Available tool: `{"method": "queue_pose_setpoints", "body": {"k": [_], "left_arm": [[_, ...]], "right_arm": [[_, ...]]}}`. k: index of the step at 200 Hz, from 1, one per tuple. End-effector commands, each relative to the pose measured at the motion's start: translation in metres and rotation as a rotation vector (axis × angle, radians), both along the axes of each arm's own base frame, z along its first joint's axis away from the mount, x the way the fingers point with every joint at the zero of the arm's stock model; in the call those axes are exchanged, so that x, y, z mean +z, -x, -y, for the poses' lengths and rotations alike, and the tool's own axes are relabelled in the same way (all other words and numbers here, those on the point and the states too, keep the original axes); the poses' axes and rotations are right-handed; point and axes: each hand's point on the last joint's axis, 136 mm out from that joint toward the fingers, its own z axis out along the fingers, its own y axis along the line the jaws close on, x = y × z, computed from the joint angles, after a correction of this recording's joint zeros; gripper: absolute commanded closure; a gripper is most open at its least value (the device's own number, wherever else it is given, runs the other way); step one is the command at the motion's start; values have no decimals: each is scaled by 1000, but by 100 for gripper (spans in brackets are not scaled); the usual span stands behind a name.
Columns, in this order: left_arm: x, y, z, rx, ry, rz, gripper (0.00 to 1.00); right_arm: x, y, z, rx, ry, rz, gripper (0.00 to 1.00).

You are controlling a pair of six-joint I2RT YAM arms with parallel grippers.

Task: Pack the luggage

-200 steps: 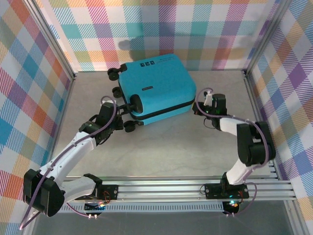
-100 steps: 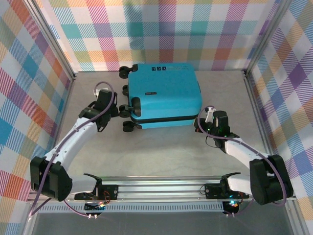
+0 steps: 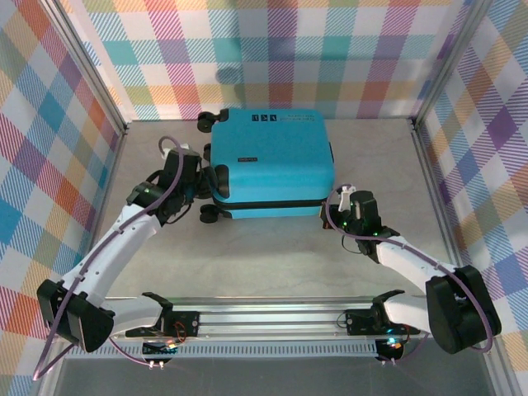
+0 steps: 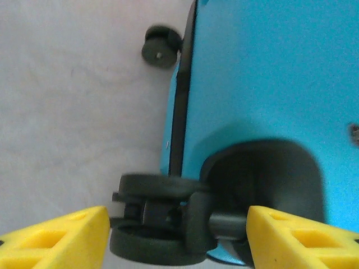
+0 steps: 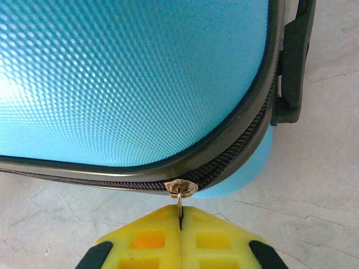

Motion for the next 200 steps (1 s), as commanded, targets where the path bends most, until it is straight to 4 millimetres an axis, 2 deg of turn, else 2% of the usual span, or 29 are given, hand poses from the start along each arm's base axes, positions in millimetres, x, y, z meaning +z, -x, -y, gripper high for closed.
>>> {"method": "queue_pose_setpoints", "body": {"k": [1, 30, 61, 101, 138, 200], "left_arm": [[-6, 17, -4, 89, 106, -22, 34], [-13, 22, -1, 90, 154, -19, 29], [-18, 17, 9, 78, 206, -14, 23], [-24, 10, 13, 59, 179, -36, 22], [-43, 8, 16, 76, 189, -80, 21], [-46, -17, 7, 147, 151, -54, 19]], "right_arm": [[29, -9, -6, 22, -13, 105, 100], [28, -9, -7, 28, -10, 98, 100], [26, -9, -9, 33, -17, 94, 100], [24, -8, -7, 26, -8, 91, 100], [24, -7, -6, 27, -6, 92, 100], [22, -5, -6, 30, -11, 90, 100]]}}
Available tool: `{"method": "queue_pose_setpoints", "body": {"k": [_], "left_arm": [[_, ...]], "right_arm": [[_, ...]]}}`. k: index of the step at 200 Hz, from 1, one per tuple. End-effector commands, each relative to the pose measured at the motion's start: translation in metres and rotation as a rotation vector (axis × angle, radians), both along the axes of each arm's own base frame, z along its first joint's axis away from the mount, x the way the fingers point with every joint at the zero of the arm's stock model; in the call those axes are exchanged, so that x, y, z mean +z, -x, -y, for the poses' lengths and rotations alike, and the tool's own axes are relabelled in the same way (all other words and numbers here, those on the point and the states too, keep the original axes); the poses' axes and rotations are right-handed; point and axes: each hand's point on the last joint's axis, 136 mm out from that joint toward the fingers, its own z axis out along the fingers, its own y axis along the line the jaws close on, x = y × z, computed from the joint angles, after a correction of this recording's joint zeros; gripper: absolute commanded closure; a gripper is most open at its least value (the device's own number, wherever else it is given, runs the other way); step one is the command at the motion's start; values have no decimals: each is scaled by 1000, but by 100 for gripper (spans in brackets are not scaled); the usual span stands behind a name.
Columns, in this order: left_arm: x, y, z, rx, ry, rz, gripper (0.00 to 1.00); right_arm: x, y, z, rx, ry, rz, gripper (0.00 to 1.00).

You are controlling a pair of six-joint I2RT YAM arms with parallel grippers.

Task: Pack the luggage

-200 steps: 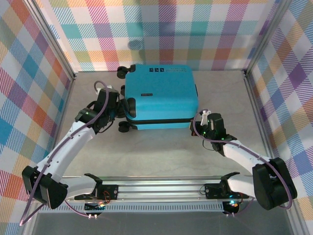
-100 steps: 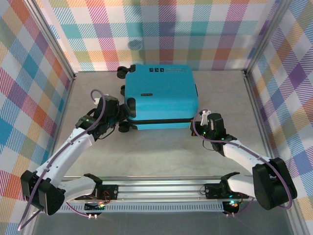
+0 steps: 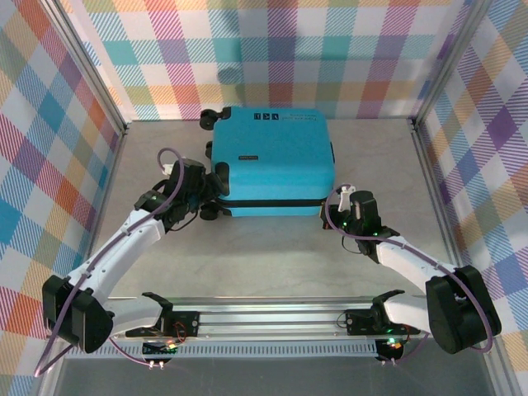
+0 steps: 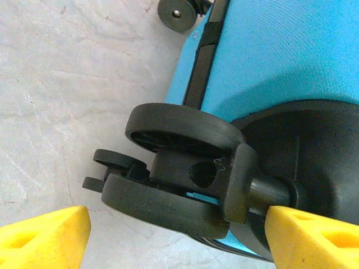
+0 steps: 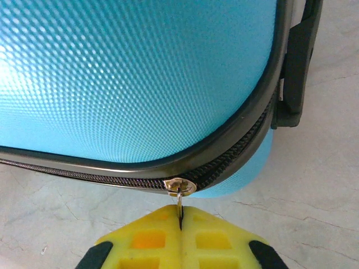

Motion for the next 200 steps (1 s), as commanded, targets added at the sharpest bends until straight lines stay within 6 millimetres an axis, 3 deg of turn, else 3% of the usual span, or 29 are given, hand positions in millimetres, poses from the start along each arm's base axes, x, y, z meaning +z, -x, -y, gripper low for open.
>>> {"method": "queue_pose_setpoints", "body": {"k": [1, 40, 82, 109, 124, 151, 180, 200], "left_arm": [[-11, -18, -1, 37, -9, -10, 19], [-10, -39, -8, 74, -39, -1, 19], [-8, -55, -23, 97, -70, -1, 20], [-3, -65, -30, 100, -99, 1, 20], [0, -72, -31, 92, -117, 6, 20], [13, -78, -28, 59, -131, 14, 22], [47, -73, -18, -17, -133, 67, 22], [77, -68, 8, -134, -155, 115, 23]], "right_arm": [[23, -4, -6, 25, -22, 84, 100], [17, -9, 11, -50, 26, 49, 100], [8, -30, 64, -232, 88, -37, 100], [10, -44, 81, -280, 92, -65, 100], [14, -53, 82, -276, 88, -55, 100], [20, -57, 66, -198, 34, -45, 100], [22, -52, 62, -180, 9, -32, 100], [21, -50, 60, -172, 1, -35, 100]]}}
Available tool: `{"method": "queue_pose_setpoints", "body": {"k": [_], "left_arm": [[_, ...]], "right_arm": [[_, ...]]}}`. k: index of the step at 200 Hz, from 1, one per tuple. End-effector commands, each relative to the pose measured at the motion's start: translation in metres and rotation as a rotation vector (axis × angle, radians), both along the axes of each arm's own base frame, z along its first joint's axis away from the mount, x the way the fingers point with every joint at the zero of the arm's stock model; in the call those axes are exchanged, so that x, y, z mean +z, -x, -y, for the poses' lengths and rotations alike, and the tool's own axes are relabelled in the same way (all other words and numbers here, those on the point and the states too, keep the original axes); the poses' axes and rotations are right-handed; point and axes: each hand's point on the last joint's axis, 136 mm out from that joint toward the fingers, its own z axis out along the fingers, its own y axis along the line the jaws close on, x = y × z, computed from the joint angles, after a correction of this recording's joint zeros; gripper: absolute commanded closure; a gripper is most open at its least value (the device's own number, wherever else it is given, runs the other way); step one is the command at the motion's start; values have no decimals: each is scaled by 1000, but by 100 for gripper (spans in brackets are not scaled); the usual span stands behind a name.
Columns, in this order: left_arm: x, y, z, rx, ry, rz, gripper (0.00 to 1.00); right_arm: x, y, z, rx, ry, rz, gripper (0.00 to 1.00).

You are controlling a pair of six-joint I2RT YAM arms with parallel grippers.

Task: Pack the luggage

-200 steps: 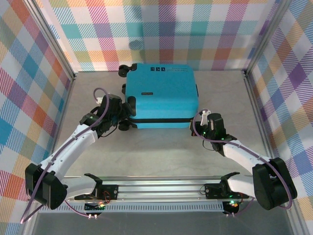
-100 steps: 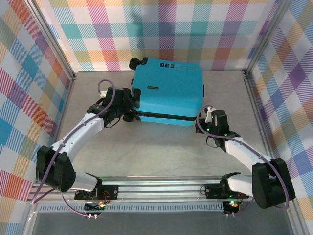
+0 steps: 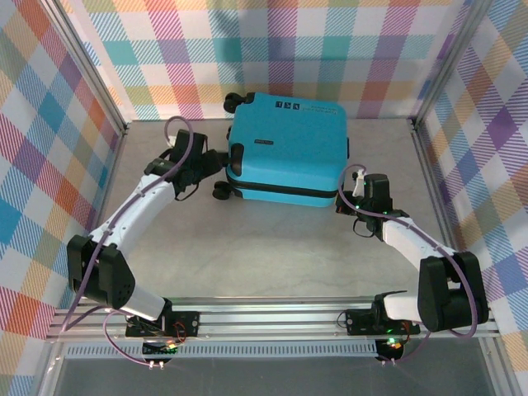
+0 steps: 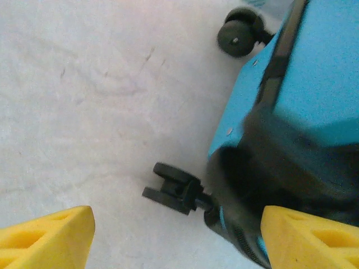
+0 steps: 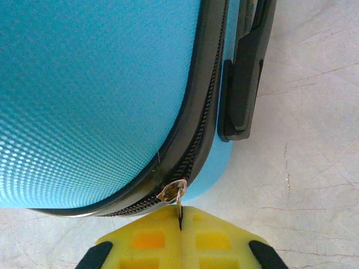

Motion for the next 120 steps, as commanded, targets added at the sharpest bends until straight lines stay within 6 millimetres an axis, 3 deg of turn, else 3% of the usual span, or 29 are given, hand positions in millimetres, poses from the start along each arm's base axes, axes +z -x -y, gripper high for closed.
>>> {"method": "queue_pose_setpoints", "body": {"k": [1, 20, 35, 79, 96, 120], "left_arm": [[57, 5, 18, -116, -39, 106, 23], [79, 6, 64, -267, -93, 139, 21], [86, 2, 98, -353, -140, 141, 21], [51, -26, 178, -530, -272, 51, 22], [47, -33, 209, -577, -298, 112, 22], [51, -36, 239, -616, -261, 157, 22]], "right_arm": [[20, -9, 4, -11, -15, 81, 100], [21, -7, 2, -5, -28, 85, 100], [23, -5, 1, -1, -40, 93, 100], [30, -1, 0, 10, -48, 111, 100], [29, 0, 0, 11, -49, 111, 100], [24, 3, -2, 15, -56, 101, 100]]}}
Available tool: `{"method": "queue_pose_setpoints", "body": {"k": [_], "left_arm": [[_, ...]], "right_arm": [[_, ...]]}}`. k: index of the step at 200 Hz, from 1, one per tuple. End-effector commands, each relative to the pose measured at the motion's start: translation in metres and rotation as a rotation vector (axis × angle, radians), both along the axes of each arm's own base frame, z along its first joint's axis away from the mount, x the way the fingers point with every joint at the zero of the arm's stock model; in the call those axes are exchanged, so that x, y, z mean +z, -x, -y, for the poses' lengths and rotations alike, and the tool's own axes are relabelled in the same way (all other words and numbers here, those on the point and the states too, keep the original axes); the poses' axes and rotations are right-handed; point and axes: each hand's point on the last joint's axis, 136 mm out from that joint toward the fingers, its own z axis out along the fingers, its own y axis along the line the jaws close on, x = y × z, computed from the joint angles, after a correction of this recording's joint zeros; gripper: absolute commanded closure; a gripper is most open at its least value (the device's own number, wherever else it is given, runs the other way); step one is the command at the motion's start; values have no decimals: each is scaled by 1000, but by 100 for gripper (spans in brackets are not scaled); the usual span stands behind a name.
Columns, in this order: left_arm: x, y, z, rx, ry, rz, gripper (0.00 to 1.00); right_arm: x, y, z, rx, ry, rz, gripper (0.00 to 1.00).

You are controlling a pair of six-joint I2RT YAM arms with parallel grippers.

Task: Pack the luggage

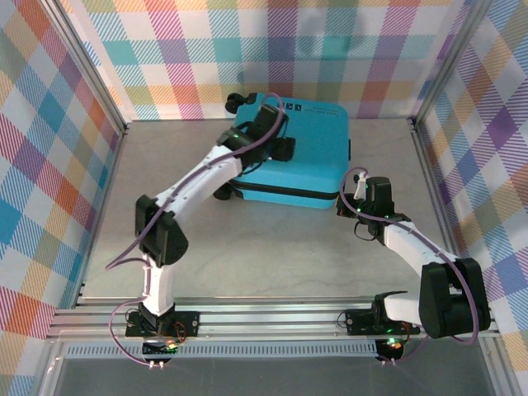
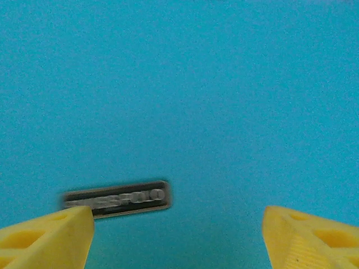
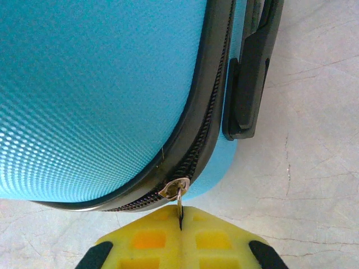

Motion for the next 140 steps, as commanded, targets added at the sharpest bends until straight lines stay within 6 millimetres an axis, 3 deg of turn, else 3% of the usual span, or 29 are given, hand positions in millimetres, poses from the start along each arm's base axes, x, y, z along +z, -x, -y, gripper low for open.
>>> {"method": "queue_pose_setpoints", "body": {"k": [1, 28, 74, 95, 140], "left_arm": [[23, 5, 24, -68, 6, 62, 22], [28, 7, 55, -144, 80, 74, 20], [25, 15, 137, -383, 211, 48, 18], [33, 20, 168, -478, 273, 85, 16], [46, 35, 203, -593, 436, 85, 14]], "right_arm": [[24, -6, -2, 6, -41, 92, 100], [24, -3, -3, 11, -52, 95, 100], [32, 2, -7, 31, -76, 119, 100], [39, 7, -12, 51, -94, 134, 100], [47, 29, -31, 125, -125, 165, 100]]}}
